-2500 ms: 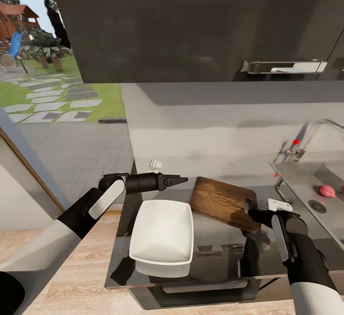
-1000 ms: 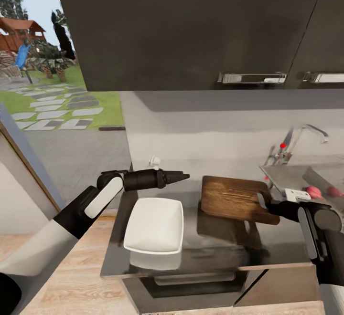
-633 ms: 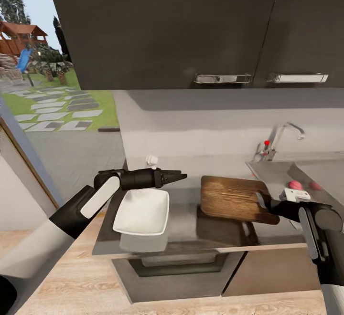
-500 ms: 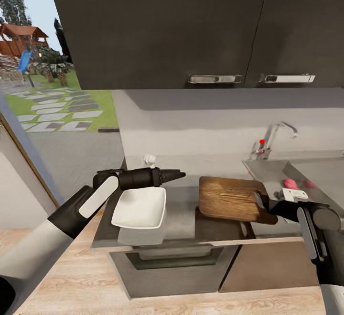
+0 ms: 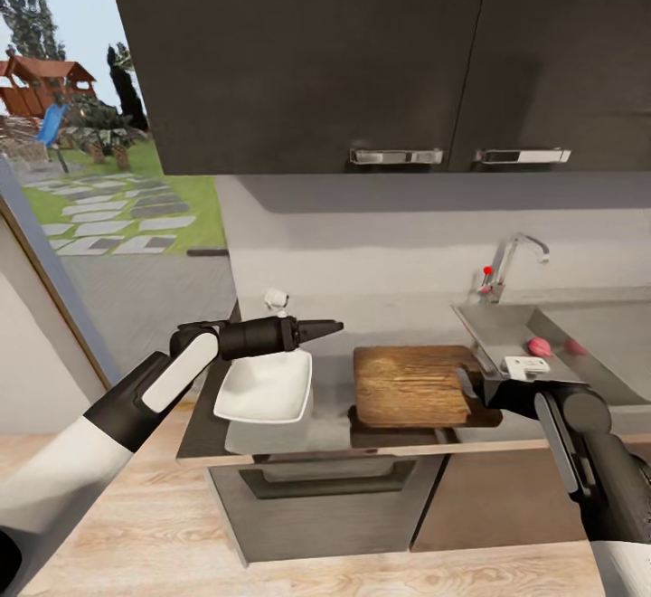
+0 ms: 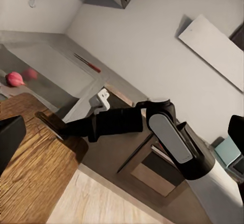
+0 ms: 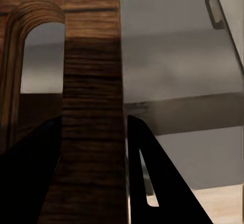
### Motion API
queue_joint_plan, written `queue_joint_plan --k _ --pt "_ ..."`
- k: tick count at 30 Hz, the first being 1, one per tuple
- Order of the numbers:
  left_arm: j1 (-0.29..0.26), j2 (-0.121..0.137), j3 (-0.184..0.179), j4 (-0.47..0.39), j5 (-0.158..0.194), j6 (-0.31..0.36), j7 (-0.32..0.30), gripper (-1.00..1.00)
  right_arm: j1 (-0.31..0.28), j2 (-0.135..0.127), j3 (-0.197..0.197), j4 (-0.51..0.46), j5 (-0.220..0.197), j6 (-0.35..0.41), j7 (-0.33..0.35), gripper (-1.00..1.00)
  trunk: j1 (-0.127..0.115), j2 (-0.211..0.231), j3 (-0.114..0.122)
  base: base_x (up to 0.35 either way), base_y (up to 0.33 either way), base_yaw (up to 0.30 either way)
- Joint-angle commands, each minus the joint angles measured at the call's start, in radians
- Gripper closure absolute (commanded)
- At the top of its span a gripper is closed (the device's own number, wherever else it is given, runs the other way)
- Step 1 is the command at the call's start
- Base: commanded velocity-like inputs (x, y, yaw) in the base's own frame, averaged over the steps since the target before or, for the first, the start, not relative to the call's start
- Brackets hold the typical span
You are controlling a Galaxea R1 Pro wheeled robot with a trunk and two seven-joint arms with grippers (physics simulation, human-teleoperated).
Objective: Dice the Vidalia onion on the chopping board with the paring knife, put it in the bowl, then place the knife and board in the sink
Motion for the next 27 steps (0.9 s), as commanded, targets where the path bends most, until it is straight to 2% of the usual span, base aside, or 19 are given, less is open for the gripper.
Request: queue_joint_plan --k 1,7,12,20,27 --pt "-0.001 0.003 -0.002 0.0 0.013 0.006 0.002 -1.0 -0.001 0.0 0.001 -0.001 -0.001 0.005 0.0 1.0 0.001 -0.002 -0.001 0.037 0.0 0.0" --pt "-0.001 0.028 -0.002 0.0 0.044 -0.003 0.001 -1.0 -0.001 0.002 0.008 0.0 -0.001 0.005 0.0 1.0 0.001 -0.002 0.0 0.026 0.012 0.0" --pt "-0.001 0.045 -0.003 0.0 0.057 -0.005 0.001 -1.0 -0.001 0.003 0.008 0.003 -0.001 0.005 -0.001 1.0 0.001 -0.002 0.0 0.161 0.157 0.0" --pt "-0.001 0.05 -0.005 0.001 0.059 -0.001 0.002 -1.0 -0.001 0.003 0.009 0.012 0.0 0.005 -0.005 1.0 0.001 -0.002 0.0 0.185 0.116 0.0" --pt "-0.001 0.05 -0.005 0.002 0.061 0.002 0.003 -1.0 -0.001 0.004 0.009 0.017 0.001 0.005 -0.009 1.0 0.001 -0.002 0.0 0.053 0.011 0.0"
